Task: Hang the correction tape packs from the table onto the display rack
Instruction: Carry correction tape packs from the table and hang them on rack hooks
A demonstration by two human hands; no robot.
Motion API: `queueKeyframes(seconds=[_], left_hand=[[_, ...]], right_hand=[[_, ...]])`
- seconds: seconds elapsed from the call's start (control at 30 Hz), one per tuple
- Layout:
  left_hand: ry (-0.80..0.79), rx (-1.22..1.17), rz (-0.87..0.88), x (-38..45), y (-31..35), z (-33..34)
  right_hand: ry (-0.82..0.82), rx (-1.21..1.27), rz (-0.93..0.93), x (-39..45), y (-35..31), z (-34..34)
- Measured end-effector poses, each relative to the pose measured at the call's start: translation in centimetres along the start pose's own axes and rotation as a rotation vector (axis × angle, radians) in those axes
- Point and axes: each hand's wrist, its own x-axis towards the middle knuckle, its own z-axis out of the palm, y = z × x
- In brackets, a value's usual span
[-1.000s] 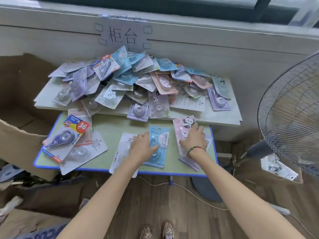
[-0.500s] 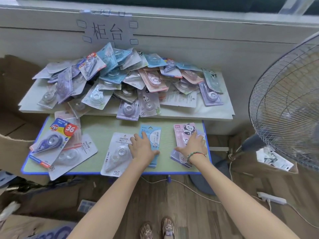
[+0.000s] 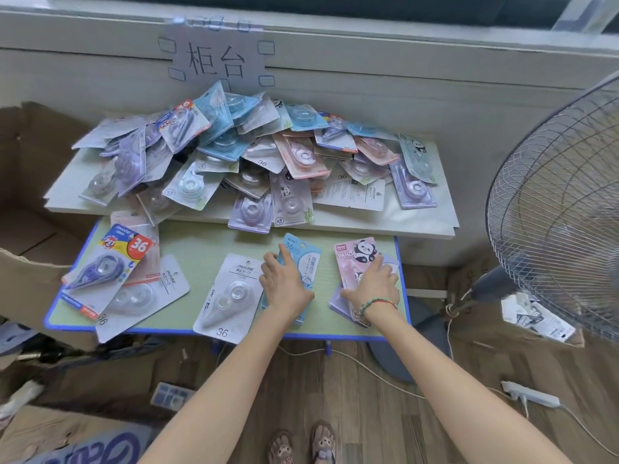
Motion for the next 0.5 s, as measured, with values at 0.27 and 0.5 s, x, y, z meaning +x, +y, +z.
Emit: queueKeyframes(seconds=[0.27, 0.5], left_hand=[[0.009, -0.007, -0.027, -0.4, -0.1, -0.2], [0.14, -0.204, -0.057, -1.5, 0.1, -2.6]], right_hand=[[0.003, 0.027, -0.021, -0.2, 0.4, -0.3], [0.05, 0.087, -0.059, -0.6, 0.4, -2.2]])
